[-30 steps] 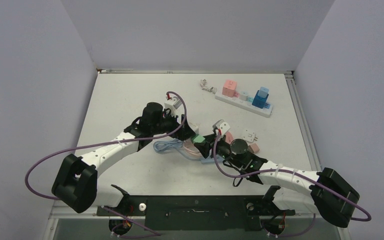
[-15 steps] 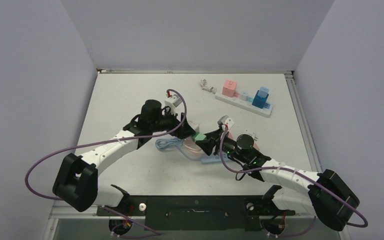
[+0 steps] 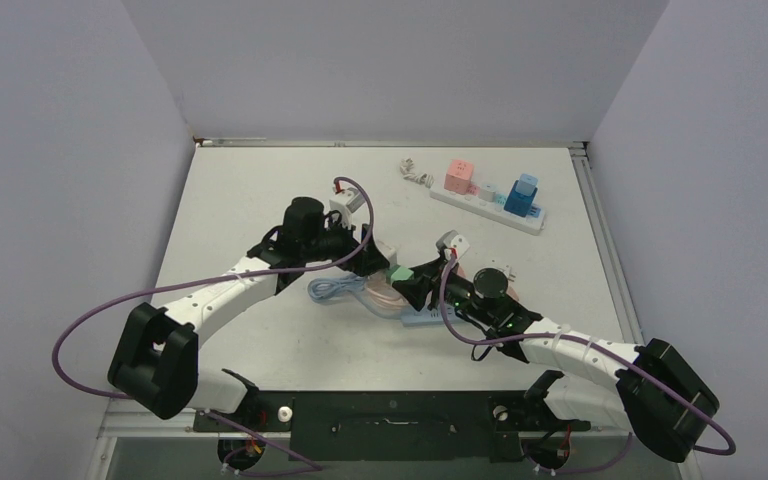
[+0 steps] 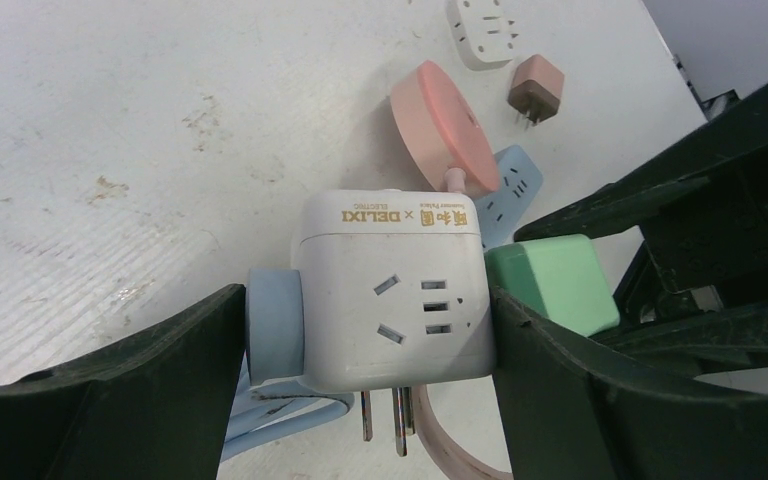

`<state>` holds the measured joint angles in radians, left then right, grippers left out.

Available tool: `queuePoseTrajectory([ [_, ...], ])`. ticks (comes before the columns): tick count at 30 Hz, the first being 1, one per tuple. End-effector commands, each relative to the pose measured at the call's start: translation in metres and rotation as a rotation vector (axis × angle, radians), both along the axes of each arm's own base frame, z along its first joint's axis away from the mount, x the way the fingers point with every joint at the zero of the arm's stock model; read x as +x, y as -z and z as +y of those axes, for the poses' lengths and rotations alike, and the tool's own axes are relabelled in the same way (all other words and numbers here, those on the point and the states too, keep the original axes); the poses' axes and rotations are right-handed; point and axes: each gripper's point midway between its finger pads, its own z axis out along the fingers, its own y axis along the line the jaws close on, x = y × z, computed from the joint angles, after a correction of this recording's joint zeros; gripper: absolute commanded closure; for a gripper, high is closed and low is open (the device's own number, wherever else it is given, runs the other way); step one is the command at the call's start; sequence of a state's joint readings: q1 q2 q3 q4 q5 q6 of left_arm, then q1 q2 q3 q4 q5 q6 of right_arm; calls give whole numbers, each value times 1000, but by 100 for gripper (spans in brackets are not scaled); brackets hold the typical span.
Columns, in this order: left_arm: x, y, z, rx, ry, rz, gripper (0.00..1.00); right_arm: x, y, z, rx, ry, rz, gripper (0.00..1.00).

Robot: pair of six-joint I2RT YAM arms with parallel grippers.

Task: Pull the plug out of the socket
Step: Remove the plug from the socket, then place the plug at the center of the board.

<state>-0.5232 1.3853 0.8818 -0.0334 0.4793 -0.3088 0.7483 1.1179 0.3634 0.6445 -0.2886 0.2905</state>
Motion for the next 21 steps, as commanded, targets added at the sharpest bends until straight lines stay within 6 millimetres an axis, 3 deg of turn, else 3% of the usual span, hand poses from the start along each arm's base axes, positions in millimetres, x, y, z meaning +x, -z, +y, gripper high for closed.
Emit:
queuePoseTrajectory([
  [1, 24, -14, 13, 14, -75, -42, 100, 14, -18, -3, 0, 103, -84, 95],
  [4, 34, -10, 25, 17, -144, -14, 100, 11, -19, -2, -11, 128, -98, 95],
  [7, 39, -12, 31, 2, -179, -11, 100, 17, -22, -14, -3, 206, -100, 95],
  [13, 39, -26, 37, -11, -203, -65, 100, 41, -26, -70, -4, 533, -39, 95],
  [18, 35, -34, 35, -42, -199, -68, 100, 56, 8, -120, -85, 702, 80, 95],
  [21, 37, -44, 34, -70, -199, -99, 100, 62, 22, -139, -96, 744, 124, 95],
])
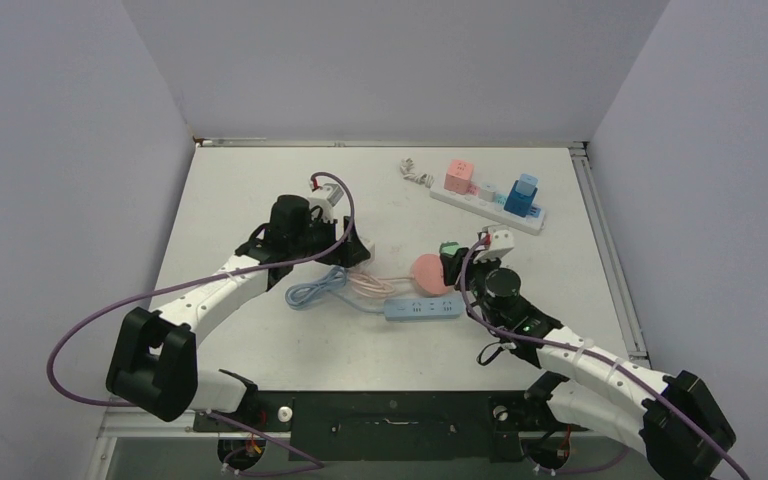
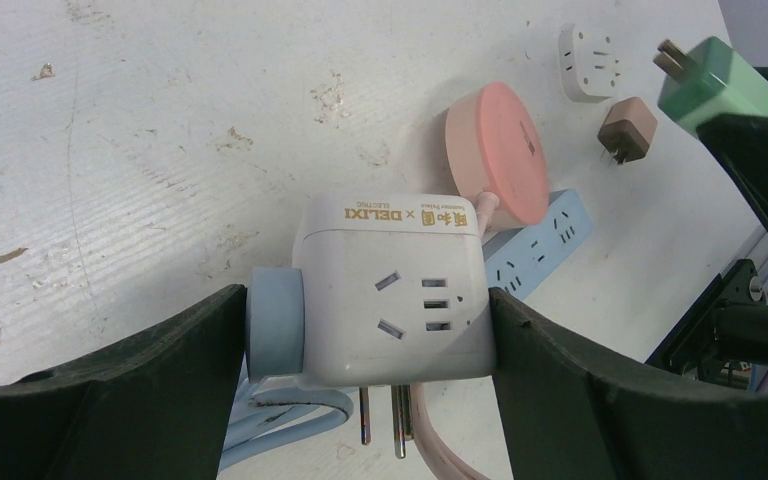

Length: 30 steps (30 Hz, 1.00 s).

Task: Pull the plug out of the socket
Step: Place the plug at the center of the board.

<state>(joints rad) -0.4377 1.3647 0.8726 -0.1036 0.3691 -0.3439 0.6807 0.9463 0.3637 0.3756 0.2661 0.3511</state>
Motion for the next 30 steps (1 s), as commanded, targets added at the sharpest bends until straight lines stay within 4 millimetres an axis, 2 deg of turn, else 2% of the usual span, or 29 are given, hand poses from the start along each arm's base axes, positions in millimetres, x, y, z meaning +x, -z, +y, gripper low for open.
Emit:
queuePoseTrajectory([
  [1, 14, -58, -8, -117, -5, -166, 100, 7, 21, -32, 6, 125, 86, 94],
  [10, 12, -59, -8, -116, -5, -164, 100, 3, 68, -48, -11, 218, 237, 94],
  [15, 13, -59, -7, -112, -9, -167, 100, 5, 74, -62, -32, 302, 261, 91],
  [18, 12, -58, -7, -107, -14, -163, 100, 8, 85, -73, -59, 343, 307, 88],
  [21, 13, -58, -7, -109, -14, -158, 100, 12, 93, -75, -55, 345, 347, 87],
  [25, 14, -58, -7, -108, -17, -161, 100, 13, 96, -76, -50, 345, 357, 81],
  [28, 15, -59, -7, -107, -20, -162, 100, 14, 97, -77, -48, 343, 367, 69],
  [30, 13, -56, -6, -102, -19, -146, 100, 15, 99, -77, -54, 342, 375, 65],
])
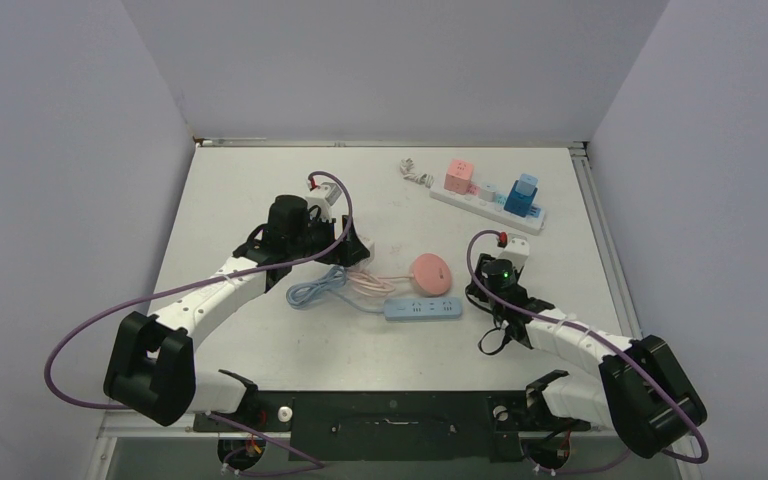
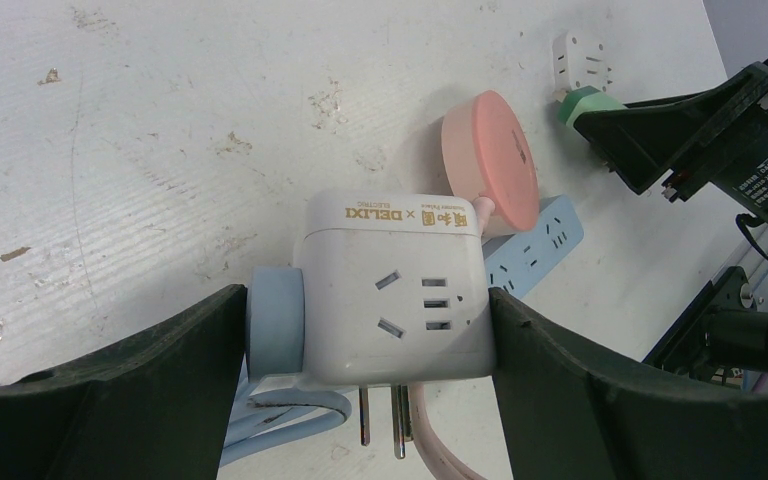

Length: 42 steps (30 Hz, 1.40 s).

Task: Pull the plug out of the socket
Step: Place the plug at the center of the board.

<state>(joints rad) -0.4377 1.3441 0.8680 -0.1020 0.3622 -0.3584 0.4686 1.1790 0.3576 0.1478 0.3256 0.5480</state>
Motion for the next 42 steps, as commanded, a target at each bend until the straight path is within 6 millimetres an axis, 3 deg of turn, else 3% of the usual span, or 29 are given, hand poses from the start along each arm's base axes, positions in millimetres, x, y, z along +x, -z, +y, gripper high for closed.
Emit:
queuePoseTrajectory([
  [1, 12, -47, -7, -82, -6, -124, 100, 17, -16, 6, 32, 6, -35, 63],
  [10, 11, -45, -7, -81, -3, -114, 100, 19, -22, 7, 29, -18, -54, 32],
  [14, 12, -44, -7, -80, -4, -112, 100, 19, -30, 11, 49, -33, -79, 27],
  [17, 12, -43, -7, -82, -5, -110, 100, 20, -47, 27, 104, -129, -148, 19],
  [22, -1, -65, -28, -161, 114, -194, 100, 18, -99, 82, 224, -443, -303, 1],
  [25, -14, -71, -38, -153, 168, -247, 100, 13, -129, 111, 283, -608, -366, 6],
  [30, -5, -58, -33, -132, 89, -179, 100, 0, -165, 153, 327, -779, -457, 8],
  [37, -10, -50, -49, -228, 122, -50, 100, -20, -167, 209, 325, -922, -484, 10],
  [42, -11, -49, -51, -237, 129, -35, 100, -27, -144, 231, 315, -975, -433, 9],
])
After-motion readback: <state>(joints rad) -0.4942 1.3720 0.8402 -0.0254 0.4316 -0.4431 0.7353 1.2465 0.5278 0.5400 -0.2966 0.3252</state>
